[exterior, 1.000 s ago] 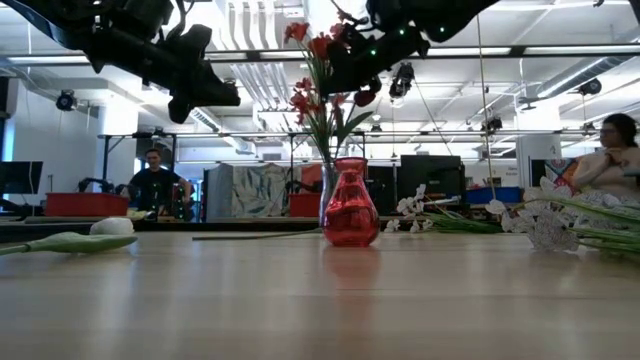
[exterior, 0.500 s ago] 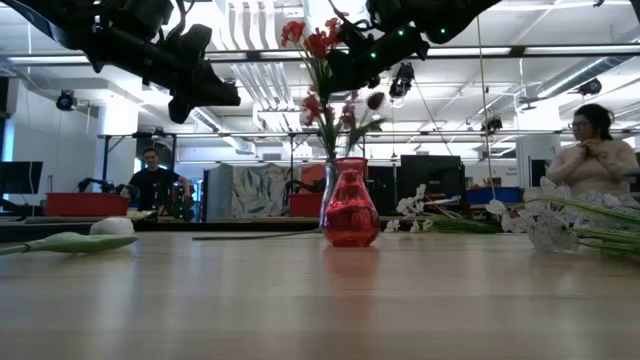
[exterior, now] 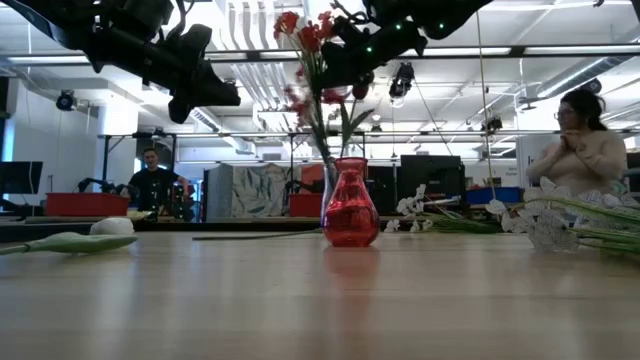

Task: Sort flowers into vase by color
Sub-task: Put the red flowers into the transparent vase, then put the red tulip into the transparent vase

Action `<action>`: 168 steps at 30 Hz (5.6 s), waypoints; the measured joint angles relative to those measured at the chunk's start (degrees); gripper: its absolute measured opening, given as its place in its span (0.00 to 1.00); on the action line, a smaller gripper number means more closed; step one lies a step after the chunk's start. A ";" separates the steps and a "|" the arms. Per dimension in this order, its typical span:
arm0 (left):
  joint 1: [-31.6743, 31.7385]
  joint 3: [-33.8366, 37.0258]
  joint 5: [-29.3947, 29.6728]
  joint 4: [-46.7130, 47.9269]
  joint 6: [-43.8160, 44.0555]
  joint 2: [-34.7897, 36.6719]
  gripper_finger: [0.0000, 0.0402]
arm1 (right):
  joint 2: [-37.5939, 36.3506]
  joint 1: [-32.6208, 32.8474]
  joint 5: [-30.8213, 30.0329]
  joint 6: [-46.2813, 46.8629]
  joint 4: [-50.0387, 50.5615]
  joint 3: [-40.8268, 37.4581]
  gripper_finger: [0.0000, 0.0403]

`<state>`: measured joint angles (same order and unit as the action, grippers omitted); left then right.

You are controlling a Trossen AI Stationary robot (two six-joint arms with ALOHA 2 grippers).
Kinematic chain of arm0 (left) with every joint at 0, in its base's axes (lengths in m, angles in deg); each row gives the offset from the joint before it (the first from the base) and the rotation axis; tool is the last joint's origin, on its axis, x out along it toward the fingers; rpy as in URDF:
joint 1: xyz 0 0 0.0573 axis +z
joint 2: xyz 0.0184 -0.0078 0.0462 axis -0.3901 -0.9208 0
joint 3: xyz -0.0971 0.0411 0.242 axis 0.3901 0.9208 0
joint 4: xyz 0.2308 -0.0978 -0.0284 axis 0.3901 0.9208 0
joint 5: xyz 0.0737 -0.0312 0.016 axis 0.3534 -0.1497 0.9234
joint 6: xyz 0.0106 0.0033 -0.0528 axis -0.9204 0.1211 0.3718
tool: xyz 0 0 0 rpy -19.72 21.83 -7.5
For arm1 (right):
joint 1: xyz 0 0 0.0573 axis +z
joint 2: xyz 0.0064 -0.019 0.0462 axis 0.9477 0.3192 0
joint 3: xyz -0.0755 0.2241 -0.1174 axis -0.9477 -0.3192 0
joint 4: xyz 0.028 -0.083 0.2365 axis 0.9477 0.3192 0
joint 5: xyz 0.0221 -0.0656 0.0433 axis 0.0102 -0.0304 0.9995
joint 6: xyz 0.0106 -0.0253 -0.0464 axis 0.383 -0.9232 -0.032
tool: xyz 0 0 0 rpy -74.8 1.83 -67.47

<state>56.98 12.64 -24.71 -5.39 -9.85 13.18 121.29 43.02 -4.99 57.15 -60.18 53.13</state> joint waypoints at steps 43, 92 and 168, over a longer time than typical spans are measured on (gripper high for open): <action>-0.02 0.20 -0.32 0.63 0.00 -0.04 0.00 | -5.21 6.51 -27.87 1.23 -40.13 -23.59 0.03; -0.07 1.18 -0.68 0.89 -0.22 -0.07 0.00 | -3.56 4.33 -22.40 34.82 19.39 1.16 0.48; -0.07 1.18 -9.76 0.95 2.82 -0.09 0.00 | -30.31 65.55 7.34 151.80 66.18 -37.93 0.40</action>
<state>56.92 13.82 -34.47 -4.44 -7.03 13.10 90.97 108.57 2.35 208.95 6.01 15.19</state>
